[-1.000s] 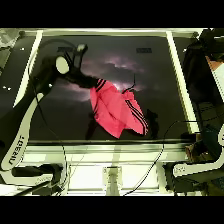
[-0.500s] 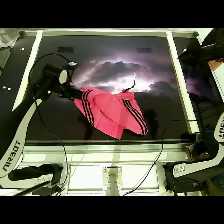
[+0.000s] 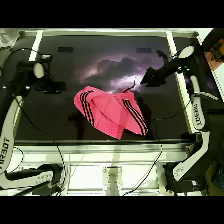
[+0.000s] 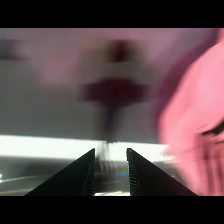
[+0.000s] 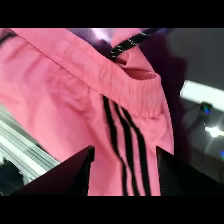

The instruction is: Fold the clothes and pants, and hang the long-sleeved shirts on hangers.

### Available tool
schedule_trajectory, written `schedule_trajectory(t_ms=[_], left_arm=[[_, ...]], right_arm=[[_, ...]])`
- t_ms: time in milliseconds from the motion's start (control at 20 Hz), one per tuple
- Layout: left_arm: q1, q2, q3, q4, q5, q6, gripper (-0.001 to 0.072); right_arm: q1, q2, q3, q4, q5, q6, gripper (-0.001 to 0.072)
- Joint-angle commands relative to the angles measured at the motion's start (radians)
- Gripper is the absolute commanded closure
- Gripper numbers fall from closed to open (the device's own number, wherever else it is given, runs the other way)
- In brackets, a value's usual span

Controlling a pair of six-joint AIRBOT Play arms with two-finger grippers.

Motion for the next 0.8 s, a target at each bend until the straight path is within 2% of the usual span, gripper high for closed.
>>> schedule_trajectory(t_ms=[0, 50, 100, 200, 300, 350, 400, 750], left_arm=[[0.182, -0.034, 0.0, -0.518, 0.068, 0.166, 0.0383], [0.217, -0.061, 0.0, -0.615, 0.047, 0.206, 0.0277], [0.24, -0.09, 0.0, -0.692, 0.025, 0.244, 0.0205], [0.252, -0.152, 0.0, -0.79, -0.005, 0.294, 0.0203], [0.243, -0.213, 0.0, -0.796, 0.011, 0.33, 0.0205], [0.244, -0.246, 0.0, -0.796, 0.021, 0.342, 0.0205], [0.244, -0.276, 0.0, -0.797, 0.026, 0.345, 0.0206], [0.239, -0.381, 0.0, -0.823, 0.086, 0.375, 0.0206]], right_arm=[[0.03, -0.069, -0.005, -0.003, -0.003, -0.031, 0.0271], [0.03, -0.085, -0.005, 0.001, 0.008, -0.031, 0.027], [0.032, -0.098, -0.005, 0.006, 0.009, -0.031, 0.0269], [0.04, -0.121, -0.005, 0.02, 0.009, -0.031, 0.0267], [0.047, -0.14, -0.005, 0.03, 0.008, -0.032, 0.0259], [0.049, -0.148, -0.005, 0.027, 0.008, -0.034, 0.0209], [0.052, -0.158, -0.005, 0.028, 0.004, -0.047, 0.02], [0.104, -0.191, -0.005, 0.029, -0.048, -0.077, 0.0207]])
